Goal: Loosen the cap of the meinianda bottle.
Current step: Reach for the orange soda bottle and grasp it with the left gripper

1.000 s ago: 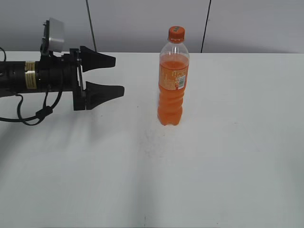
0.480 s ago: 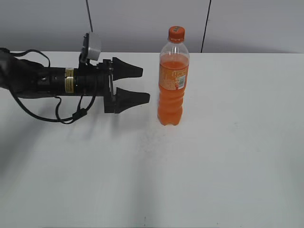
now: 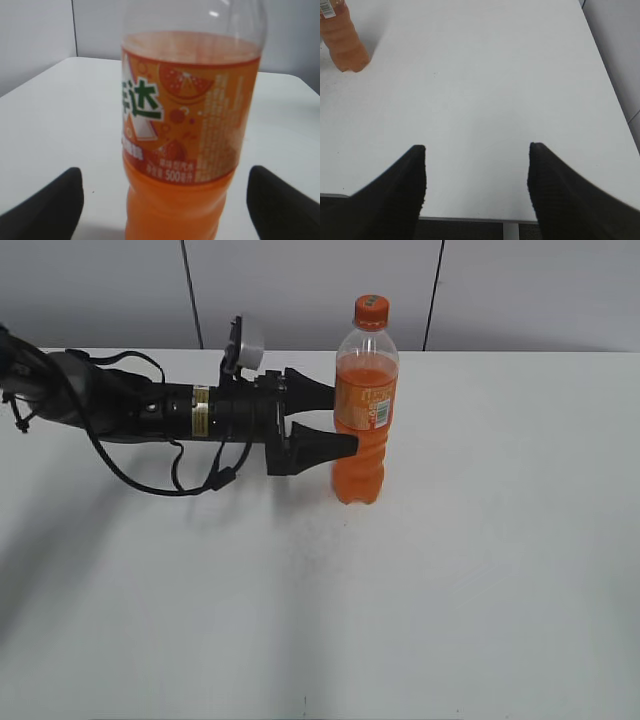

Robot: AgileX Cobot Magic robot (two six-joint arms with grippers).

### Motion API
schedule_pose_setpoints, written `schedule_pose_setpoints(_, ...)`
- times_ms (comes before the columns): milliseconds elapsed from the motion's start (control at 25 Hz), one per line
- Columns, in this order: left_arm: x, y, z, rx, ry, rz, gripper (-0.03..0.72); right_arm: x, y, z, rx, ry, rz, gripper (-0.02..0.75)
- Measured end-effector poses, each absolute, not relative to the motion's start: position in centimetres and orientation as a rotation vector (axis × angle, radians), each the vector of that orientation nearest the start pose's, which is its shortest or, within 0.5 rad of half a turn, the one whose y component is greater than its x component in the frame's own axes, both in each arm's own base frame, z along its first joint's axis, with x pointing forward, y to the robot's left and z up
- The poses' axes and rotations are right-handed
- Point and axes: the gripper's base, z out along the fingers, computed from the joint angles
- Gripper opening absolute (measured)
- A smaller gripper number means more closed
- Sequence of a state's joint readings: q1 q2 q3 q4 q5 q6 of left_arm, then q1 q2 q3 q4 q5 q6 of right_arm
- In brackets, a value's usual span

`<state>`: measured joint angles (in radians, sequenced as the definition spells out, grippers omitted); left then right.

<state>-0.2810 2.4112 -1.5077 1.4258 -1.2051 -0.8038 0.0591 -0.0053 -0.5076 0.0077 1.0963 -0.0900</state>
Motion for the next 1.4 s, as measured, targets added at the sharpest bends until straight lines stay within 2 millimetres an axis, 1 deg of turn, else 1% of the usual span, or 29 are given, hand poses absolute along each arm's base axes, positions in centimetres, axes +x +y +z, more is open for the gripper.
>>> schedule_pose_setpoints(320, 41.4, -23.0, 8.6, 1.266, 1.402, -1.156, 0.590, -0.8, 0.0, 27.6, -0.154, 2.061, -0.010, 0.480)
schedule_pose_setpoints(560, 41.8, -24.6, 8.9, 1.270, 1.377, -1.176, 0.590, -0.8, 0.0, 27.6, -0.154, 2.061, -0.010, 0.480)
schedule_pose_setpoints(680, 41.9, -24.7, 8.7, 1.259, 1.385, -1.187, 0.585, -0.8, 0.0, 27.6, -0.154, 2.061, -0.010, 0.480)
schedule_pose_setpoints(760, 41.9, -24.7, 8.5, 1.259, 1.389, -1.189, 0.565, -0.8, 0.0, 27.6, -0.154, 2.061, -0.010, 0.480)
schedule_pose_setpoints(1000, 41.9, -24.7, 8.5, 1.260, 1.388, -1.188, 0.431, -0.8, 0.0, 27.6, -0.154, 2.061, -0.010, 0.480)
schedule_pose_setpoints(1040, 41.9, -24.7, 8.5, 1.261, 1.388, -1.188, 0.422, -0.8, 0.0, 27.6, -0.154, 2.061, -0.010, 0.480)
schedule_pose_setpoints(1400, 42.0, -24.5, 8.5, 1.275, 1.390, -1.185, 0.421, -0.8, 0.0, 27.6, -0.154, 2.061, -0.010, 0.480)
